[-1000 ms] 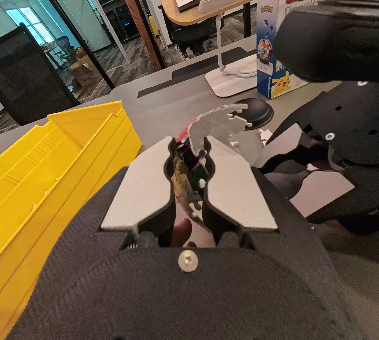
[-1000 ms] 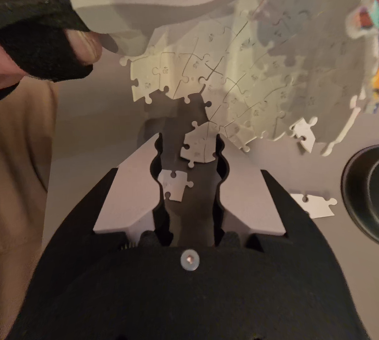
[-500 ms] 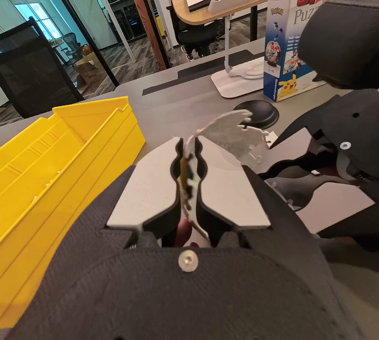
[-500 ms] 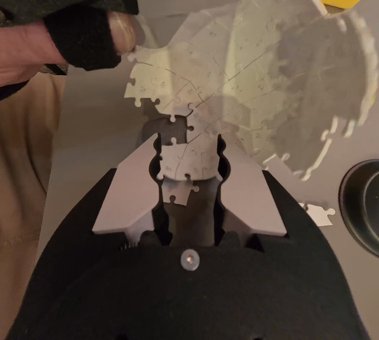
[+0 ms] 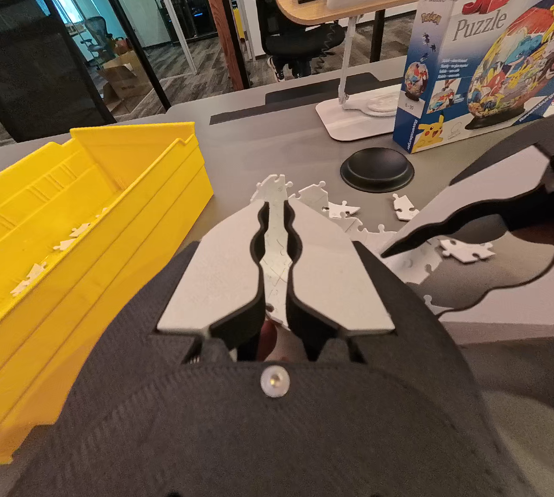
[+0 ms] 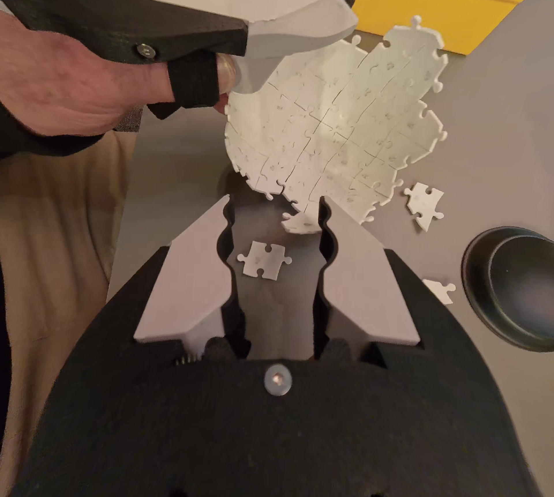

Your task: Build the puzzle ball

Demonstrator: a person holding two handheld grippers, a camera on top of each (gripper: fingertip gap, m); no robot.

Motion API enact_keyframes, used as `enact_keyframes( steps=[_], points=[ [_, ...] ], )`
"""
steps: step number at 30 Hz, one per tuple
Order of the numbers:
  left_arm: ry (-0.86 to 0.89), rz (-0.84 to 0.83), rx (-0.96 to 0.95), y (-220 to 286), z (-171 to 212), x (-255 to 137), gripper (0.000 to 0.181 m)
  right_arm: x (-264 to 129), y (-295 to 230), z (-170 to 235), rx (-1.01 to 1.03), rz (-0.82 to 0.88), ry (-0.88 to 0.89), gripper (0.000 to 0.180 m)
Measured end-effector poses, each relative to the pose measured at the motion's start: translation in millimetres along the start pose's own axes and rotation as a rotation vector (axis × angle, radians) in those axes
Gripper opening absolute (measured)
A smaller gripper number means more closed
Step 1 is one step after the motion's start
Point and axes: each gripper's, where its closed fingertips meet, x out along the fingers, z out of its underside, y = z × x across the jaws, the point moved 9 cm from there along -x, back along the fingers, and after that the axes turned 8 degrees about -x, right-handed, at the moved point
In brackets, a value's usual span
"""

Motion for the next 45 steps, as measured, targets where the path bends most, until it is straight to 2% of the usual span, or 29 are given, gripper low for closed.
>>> enact_keyframes(
  steps=[6, 10, 15, 17, 20, 25, 29, 34, 37, 41, 45],
  points=[
    [-0.012, 0.018, -0.040, -2, 1, 0, 0.010, -18, 4, -7, 0.000, 0.036, 0.070, 0.057],
    [-0.027, 0.018, -0.085, -8, 3, 1, 0.011, -35, 0, -15, -0.070, 0.048, 0.145, 0.054],
    [-0.032, 0.042, -0.143, -13, 4, 1, 0.013, -44, -4, -4, -0.146, 0.030, 0.083, 0.040],
    [-0.037, 0.052, -0.150, -15, 4, 1, 0.013, -39, -6, 6, -0.060, 0.001, 0.047, 0.039],
    [-0.048, 0.062, -0.161, -17, 6, -1, 0.014, -27, -9, 18, 0.075, -0.020, 0.003, 0.049],
    [-0.079, 0.075, -0.178, -23, 8, -3, 0.015, -11, -8, 18, 0.264, -0.034, 0.066, 0.052],
    [-0.112, 0.096, -0.194, -28, 7, -6, 0.017, 1, -6, 20, 0.335, -0.051, 0.055, 0.049],
    [-0.168, 0.123, -0.200, -33, 7, -9, 0.019, 10, -4, 18, 0.380, -0.036, 0.062, 0.039],
    [-0.203, 0.130, -0.206, -39, 5, -10, 0.019, 15, -3, 18, 0.351, -0.004, 0.044, 0.027],
    [-0.244, 0.152, -0.153, -49, -17, -13, 0.015, 19, 2, 18, 0.335, 0.034, 0.030, 0.012],
    [-0.450, 0.360, 0.007, -46, -48, 1, 0.008, 21, 6, 16, 0.336, 0.039, 0.042, 0.006]
  ],
)
